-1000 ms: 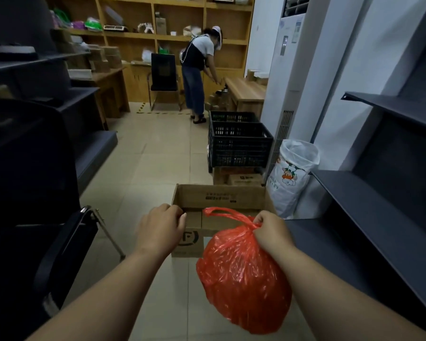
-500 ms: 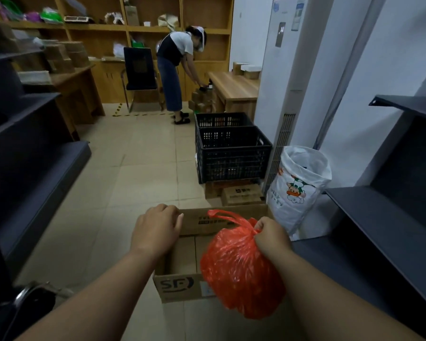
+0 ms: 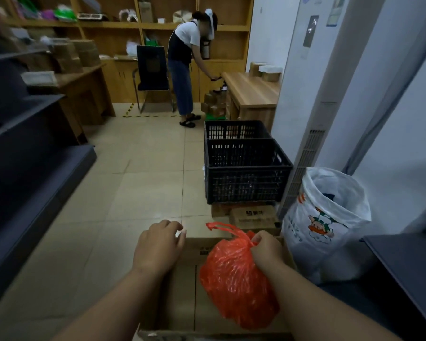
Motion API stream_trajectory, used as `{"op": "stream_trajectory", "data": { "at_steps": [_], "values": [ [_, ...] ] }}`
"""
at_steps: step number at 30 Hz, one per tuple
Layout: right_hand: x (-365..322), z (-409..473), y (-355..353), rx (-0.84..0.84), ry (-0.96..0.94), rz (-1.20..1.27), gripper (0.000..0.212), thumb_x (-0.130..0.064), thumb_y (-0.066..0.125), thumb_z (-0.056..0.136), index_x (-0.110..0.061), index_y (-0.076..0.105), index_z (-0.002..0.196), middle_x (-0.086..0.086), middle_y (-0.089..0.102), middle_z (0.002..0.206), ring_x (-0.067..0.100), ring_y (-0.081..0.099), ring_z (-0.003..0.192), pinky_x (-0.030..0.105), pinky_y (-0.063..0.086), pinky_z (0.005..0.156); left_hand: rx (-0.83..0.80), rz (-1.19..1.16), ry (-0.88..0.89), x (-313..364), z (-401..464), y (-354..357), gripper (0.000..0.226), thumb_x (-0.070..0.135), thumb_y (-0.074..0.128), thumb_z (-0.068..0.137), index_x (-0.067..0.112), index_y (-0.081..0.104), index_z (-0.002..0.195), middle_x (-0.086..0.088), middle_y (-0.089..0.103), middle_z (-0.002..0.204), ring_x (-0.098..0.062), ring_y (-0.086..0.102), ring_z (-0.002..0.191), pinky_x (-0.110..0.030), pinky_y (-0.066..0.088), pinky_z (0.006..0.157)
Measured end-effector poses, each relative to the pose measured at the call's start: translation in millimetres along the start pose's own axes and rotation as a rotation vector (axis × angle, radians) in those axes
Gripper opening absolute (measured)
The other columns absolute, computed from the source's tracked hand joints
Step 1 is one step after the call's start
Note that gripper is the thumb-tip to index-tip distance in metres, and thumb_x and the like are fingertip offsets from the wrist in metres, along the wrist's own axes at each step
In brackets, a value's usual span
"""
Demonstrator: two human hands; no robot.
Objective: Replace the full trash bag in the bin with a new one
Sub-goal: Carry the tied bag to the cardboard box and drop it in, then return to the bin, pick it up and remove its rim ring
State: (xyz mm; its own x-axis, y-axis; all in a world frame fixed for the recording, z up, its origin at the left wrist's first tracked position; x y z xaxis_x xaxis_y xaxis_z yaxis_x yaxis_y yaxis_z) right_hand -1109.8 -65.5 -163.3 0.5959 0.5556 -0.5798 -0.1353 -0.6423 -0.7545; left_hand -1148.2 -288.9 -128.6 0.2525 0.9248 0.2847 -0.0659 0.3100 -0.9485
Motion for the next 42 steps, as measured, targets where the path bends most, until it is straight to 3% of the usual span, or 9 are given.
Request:
{"op": "stream_trajectory", "data": {
  "at_steps": [2, 5, 15, 19, 22, 26, 33, 42],
  "values": [
    [-7.6, 21.6, -3.4, 0.007, 0.045, 0.022, 0.016, -0.008, 0.047, 0.090, -0.014, 0.061, 0.097, 0.011, 0.063, 0.110, 0.029, 0.058, 0.100, 0.030, 0.044, 0.080, -0.005, -0.020, -0.013, 3.5, 18.1, 5.7, 0.030, 0.037, 0.042, 0.092, 0.024, 0.060, 0.112, 0.001, 0.064, 0.117, -0.020, 0.057, 0.108, -0.033, 0.044, 0.088],
    [-14.8, 46.6, -11.3, -0.008, 0.065, 0.005, 0.024, -0.007, 0.046, 0.092, -0.009, 0.060, 0.112, 0.013, 0.060, 0.119, 0.031, 0.056, 0.109, 0.030, 0.044, 0.087, -0.029, -0.023, -0.003, 10.4, 41.3, 12.3, 0.030, 0.037, 0.042, 0.092, 0.024, 0.060, 0.112, 0.001, 0.063, 0.117, -0.021, 0.056, 0.109, -0.034, 0.043, 0.088],
    [-24.7, 77.1, -59.0, 0.059, 0.082, 0.077, 0.022, -0.010, 0.044, 0.093, -0.016, 0.058, 0.109, 0.010, 0.058, 0.122, 0.027, 0.054, 0.108, 0.034, 0.044, 0.083, -0.045, -0.067, 0.238, 62.5, 118.7, 17.9, 0.031, 0.036, 0.041, 0.092, 0.021, 0.060, 0.111, -0.001, 0.065, 0.112, -0.022, 0.058, 0.104, -0.036, 0.046, 0.085],
    [-24.4, 72.2, -84.1, 0.184, 0.122, 0.097, 0.024, -0.012, 0.042, 0.094, -0.017, 0.059, 0.110, 0.011, 0.059, 0.120, 0.027, 0.055, 0.103, 0.032, 0.042, 0.081, -0.069, -0.089, 0.412, 91.7, 148.9, 21.2, 0.029, 0.037, 0.040, 0.093, 0.021, 0.061, 0.105, -0.001, 0.064, 0.104, -0.022, 0.058, 0.094, -0.036, 0.048, 0.077],
    [-19.8, 61.0, -100.5, 0.323, 0.197, 0.113, 0.024, -0.013, 0.044, 0.092, -0.014, 0.061, 0.108, 0.011, 0.059, 0.122, 0.030, 0.055, 0.111, 0.033, 0.044, 0.089, -0.128, -0.104, 0.550, 115.3, 165.2, 22.2, 0.030, 0.038, 0.038, 0.094, 0.021, 0.059, 0.106, 0.000, 0.062, 0.106, -0.021, 0.057, 0.094, -0.038, 0.049, 0.080],
    [-8.2, 33.3, -111.0, 0.489, 0.341, 0.156, 0.020, -0.016, 0.048, 0.088, -0.017, 0.064, 0.100, 0.008, 0.062, 0.120, 0.029, 0.059, 0.108, 0.032, 0.048, 0.088, -0.173, -0.142, 0.728, 146.0, 173.4, 21.2, 0.028, 0.036, 0.039, 0.093, 0.020, 0.060, 0.101, 0.000, 0.063, 0.104, -0.022, 0.058, 0.092, -0.041, 0.050, 0.081],
    [32.6, -48.2, -114.1, 0.745, 0.556, 0.169, 0.020, -0.019, 0.049, 0.094, -0.015, 0.060, 0.110, 0.010, 0.054, 0.125, 0.030, 0.056, 0.109, 0.036, 0.047, 0.089, -0.201, -0.242, 1.075, 204.7, 135.3, 26.8, 0.029, 0.037, 0.042, 0.090, 0.020, 0.062, 0.102, -0.003, 0.066, 0.105, -0.025, 0.061, 0.096, -0.037, 0.047, 0.079],
    [113.6, -205.4, -123.5, 1.051, 0.888, 0.234, 0.020, -0.014, 0.047, 0.094, -0.010, 0.061, 0.108, 0.011, 0.055, 0.122, 0.029, 0.055, 0.107, 0.031, 0.045, 0.082, -0.315, -0.386, 1.508, 294.2, -11.3, 17.5, 0.028, 0.035, 0.043, 0.091, 0.020, 0.064, 0.104, -0.004, 0.069, 0.106, -0.026, 0.061, 0.099, -0.035, 0.047, 0.082]
  ]
}}
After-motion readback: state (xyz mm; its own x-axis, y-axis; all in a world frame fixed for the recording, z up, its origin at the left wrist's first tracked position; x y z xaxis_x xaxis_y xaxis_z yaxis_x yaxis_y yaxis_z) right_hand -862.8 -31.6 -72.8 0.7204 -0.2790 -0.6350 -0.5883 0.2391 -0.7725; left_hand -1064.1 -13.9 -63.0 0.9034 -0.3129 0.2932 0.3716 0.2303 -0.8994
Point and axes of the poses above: each hand's wrist, its own z-axis towards the middle knuckle, its own y-axis out of the palm, x = y × z, the point moved 1 cm from there along z, towards the middle knuckle
